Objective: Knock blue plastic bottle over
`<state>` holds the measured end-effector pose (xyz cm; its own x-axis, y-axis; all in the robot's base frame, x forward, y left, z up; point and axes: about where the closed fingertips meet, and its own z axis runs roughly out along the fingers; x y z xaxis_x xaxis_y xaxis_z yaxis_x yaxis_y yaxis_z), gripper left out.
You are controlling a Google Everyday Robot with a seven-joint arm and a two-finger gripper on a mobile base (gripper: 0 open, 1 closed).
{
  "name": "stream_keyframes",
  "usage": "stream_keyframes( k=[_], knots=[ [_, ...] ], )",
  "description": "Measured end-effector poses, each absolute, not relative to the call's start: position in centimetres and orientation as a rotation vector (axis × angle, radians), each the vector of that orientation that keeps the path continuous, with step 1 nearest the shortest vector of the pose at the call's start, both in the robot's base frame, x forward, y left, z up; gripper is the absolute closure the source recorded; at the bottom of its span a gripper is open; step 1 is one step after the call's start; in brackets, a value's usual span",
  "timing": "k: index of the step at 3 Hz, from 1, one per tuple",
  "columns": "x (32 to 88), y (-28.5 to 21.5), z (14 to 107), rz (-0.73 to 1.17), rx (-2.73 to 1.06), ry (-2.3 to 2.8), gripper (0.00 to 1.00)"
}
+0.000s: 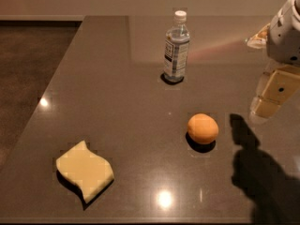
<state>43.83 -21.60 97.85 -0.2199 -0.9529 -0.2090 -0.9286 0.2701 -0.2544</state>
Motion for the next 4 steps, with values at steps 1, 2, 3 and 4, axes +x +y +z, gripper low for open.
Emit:
stream_keyframes(
  k=[1,2,3,4],
  knots=[
    [43.8,-21.6,97.9,-0.106,-1.72,2.225,0.0],
    [45.0,-20.4,97.6,-0.045,-1.723,2.208,0.0],
    [47.2,-18.3,96.9,0.055,-1.71,2.169,0.0],
    [50.0,-16.2,96.4,0.13,-1.65,2.134,0.0]
  ],
)
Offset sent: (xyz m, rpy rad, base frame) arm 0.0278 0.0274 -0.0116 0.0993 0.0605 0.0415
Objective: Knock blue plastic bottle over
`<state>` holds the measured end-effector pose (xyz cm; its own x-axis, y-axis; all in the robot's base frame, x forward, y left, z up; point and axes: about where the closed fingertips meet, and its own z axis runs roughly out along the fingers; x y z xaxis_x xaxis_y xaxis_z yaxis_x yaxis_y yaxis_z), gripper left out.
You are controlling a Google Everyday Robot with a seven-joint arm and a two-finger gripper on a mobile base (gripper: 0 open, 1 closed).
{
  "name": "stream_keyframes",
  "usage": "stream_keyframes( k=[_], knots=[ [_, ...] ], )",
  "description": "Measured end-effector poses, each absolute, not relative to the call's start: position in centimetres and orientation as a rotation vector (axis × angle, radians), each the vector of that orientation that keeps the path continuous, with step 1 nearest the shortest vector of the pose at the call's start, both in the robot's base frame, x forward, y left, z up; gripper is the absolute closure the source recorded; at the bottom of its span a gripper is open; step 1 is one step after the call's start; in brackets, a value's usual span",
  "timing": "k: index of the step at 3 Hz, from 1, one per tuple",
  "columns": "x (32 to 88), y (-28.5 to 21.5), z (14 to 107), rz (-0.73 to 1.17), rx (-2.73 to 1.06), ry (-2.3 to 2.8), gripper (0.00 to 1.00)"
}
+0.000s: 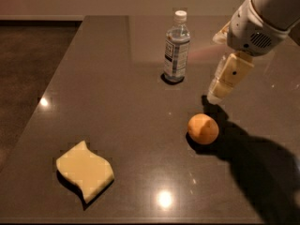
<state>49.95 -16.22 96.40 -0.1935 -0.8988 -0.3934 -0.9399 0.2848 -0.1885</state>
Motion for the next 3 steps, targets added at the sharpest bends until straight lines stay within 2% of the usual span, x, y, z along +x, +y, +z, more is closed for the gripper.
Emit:
stream_keyframes(
  k=[2,3],
  knots=[
    [56.0,-13.1,94.8,0.221,-1.457,2.075,0.0],
    [59.0,-13.1,94.1,0.223,-1.357,2.077,0.0]
  ],
)
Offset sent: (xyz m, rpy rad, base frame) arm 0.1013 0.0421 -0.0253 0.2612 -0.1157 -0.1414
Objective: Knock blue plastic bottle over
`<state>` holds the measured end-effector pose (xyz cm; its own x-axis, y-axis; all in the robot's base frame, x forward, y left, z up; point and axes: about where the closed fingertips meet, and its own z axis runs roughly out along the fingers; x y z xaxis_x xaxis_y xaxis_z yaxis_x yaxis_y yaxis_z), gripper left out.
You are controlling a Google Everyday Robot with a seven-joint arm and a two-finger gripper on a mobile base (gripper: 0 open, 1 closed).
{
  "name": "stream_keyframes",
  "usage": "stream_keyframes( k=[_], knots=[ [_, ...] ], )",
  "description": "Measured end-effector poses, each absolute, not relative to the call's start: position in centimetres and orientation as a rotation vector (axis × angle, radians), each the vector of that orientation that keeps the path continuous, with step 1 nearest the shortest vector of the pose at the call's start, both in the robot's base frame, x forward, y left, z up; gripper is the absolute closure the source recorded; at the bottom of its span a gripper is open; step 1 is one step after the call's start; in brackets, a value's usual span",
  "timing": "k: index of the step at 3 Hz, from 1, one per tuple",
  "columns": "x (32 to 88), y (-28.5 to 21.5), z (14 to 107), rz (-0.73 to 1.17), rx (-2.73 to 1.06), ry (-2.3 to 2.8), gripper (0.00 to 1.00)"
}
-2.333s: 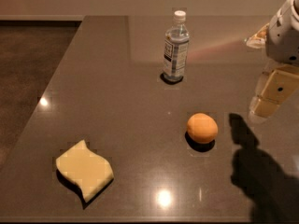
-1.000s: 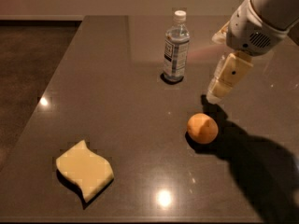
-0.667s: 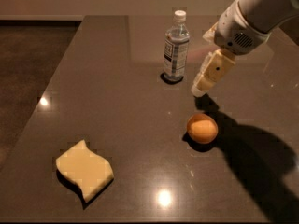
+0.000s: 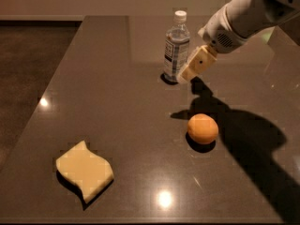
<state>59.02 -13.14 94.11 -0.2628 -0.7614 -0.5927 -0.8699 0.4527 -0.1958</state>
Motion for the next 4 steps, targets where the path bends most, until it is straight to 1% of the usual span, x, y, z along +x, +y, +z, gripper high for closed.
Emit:
stream_keyframes(
  k=[3,4],
  knots=[
    [65.7,-13.4,94.6,0.39,-1.075,2.053,0.0],
    [66.9,-13.0,95.1,0.418,-1.044,2.033,0.0]
  ],
)
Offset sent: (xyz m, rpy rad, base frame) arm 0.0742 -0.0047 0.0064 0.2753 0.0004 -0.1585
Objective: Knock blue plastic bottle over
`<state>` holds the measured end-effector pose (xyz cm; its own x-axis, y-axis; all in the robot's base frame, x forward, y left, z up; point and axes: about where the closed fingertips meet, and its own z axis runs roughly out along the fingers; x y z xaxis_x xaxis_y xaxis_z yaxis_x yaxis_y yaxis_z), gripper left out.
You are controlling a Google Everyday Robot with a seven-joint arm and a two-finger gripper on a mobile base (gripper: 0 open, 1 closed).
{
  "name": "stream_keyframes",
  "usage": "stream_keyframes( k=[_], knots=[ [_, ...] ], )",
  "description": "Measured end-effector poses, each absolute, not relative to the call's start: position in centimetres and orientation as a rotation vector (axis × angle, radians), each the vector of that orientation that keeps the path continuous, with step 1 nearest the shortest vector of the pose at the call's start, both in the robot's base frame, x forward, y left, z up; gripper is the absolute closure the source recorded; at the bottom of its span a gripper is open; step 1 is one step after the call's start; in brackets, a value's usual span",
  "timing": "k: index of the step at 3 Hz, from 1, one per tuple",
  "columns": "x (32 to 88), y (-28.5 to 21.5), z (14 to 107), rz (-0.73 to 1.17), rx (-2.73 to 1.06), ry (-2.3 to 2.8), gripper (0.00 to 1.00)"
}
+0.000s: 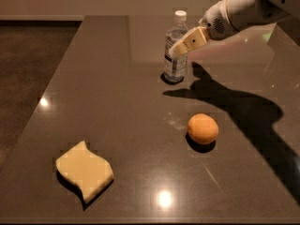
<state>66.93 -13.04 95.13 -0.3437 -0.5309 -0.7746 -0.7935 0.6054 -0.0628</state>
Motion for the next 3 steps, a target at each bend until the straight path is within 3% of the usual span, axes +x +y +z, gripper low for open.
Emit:
stream_keyframes(
  k=[1,2,3],
  knots=[
    [67.4,-12.2,95.0,0.472,-1.036,2.024,0.16],
    [67.1,-11.3,95.0,0.521,-1.043,2.01,0.39],
    [65.5,-10.6,97.1,0.53,-1.081,1.991,0.7]
  ],
)
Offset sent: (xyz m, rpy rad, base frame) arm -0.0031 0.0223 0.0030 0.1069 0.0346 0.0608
